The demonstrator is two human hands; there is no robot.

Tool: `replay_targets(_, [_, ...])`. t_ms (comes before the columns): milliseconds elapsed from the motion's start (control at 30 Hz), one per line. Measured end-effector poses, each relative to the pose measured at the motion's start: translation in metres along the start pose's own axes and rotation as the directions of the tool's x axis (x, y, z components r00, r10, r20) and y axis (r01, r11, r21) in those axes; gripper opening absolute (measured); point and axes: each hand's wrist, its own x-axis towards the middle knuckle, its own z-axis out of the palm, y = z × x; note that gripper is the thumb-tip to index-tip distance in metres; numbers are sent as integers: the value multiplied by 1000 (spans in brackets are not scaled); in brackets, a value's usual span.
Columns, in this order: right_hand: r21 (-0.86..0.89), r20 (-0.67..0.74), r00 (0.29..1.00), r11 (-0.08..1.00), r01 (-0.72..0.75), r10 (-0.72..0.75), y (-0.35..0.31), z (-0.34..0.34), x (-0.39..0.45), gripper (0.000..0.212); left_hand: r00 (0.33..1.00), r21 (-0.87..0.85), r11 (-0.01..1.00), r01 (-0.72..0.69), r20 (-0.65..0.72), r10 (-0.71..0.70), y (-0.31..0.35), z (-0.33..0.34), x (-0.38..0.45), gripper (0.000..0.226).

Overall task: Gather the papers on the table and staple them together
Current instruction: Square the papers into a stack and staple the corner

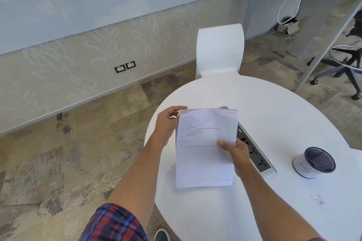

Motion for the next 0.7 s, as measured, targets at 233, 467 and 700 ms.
replay_targets(233, [-7,9,1000,1000,18,-18,-1,-1,-2,32,1000,20,999,25,0,-25,3,3,0,11])
replay_targets(467, [2,13,1000,1000,25,-25,-1,-1,-3,30,999,-41,998,40,-24,-41,2,8,-1,20])
replay_targets(700, [-5,12,1000,1000,25,-25,0,-1,-3,27,997,4,999,32,-76,-31,3,6,0,18])
